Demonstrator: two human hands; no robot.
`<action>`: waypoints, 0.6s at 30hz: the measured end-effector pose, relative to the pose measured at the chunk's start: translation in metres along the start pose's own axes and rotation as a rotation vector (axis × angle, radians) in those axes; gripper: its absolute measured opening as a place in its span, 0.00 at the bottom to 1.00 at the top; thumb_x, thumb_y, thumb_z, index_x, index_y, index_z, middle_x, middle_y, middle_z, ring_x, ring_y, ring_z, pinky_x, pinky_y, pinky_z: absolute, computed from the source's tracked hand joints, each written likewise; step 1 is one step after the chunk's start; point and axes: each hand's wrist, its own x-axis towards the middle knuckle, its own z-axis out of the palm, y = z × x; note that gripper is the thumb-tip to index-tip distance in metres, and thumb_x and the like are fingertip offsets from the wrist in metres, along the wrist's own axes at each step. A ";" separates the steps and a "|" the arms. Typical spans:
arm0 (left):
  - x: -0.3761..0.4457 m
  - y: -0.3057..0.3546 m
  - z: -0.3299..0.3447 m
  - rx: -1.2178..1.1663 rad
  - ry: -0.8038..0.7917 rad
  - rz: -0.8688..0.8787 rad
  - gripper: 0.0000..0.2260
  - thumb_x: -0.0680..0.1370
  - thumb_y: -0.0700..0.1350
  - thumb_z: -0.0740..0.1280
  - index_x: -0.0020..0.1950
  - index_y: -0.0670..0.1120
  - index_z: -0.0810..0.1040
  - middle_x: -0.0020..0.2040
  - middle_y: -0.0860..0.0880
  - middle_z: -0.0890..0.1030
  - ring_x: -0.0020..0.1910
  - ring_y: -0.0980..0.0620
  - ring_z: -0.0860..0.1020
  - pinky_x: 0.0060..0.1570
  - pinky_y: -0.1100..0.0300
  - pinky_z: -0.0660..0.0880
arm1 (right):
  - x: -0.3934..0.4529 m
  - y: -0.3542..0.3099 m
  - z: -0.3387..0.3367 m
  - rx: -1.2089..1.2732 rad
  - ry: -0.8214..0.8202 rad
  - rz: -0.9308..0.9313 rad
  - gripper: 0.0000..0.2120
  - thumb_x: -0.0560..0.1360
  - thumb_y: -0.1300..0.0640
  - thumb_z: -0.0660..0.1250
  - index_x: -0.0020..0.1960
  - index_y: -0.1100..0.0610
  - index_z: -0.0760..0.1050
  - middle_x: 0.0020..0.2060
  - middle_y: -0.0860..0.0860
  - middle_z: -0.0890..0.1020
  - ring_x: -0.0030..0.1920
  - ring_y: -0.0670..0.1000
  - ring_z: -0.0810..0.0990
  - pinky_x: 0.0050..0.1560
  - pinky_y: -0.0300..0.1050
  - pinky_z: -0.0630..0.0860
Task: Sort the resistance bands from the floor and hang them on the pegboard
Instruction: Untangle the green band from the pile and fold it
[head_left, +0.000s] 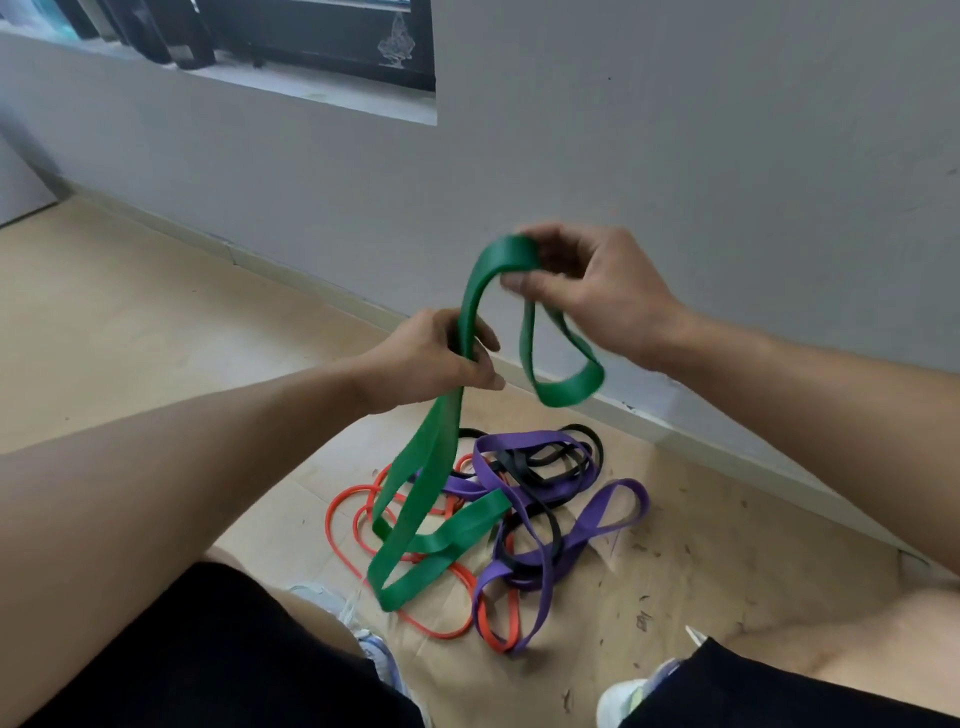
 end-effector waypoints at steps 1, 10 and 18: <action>0.001 -0.001 0.001 -0.022 0.020 -0.007 0.13 0.71 0.43 0.79 0.52 0.45 0.81 0.46 0.44 0.85 0.45 0.50 0.83 0.50 0.56 0.78 | 0.005 -0.004 -0.005 0.108 0.079 -0.018 0.13 0.75 0.61 0.77 0.58 0.55 0.80 0.50 0.49 0.86 0.53 0.47 0.86 0.58 0.41 0.81; 0.010 -0.015 -0.014 -0.034 0.135 -0.108 0.12 0.71 0.42 0.80 0.51 0.44 0.83 0.47 0.49 0.88 0.51 0.48 0.85 0.57 0.52 0.81 | 0.008 0.048 -0.066 0.155 0.119 0.239 0.08 0.77 0.65 0.73 0.53 0.55 0.81 0.50 0.54 0.85 0.57 0.55 0.83 0.71 0.57 0.74; -0.006 0.015 -0.021 0.126 0.052 0.106 0.33 0.65 0.48 0.83 0.67 0.54 0.75 0.47 0.51 0.84 0.41 0.55 0.83 0.43 0.58 0.78 | -0.025 0.094 -0.067 -0.580 -0.537 0.687 0.17 0.77 0.57 0.74 0.64 0.57 0.77 0.59 0.53 0.82 0.61 0.55 0.80 0.66 0.50 0.73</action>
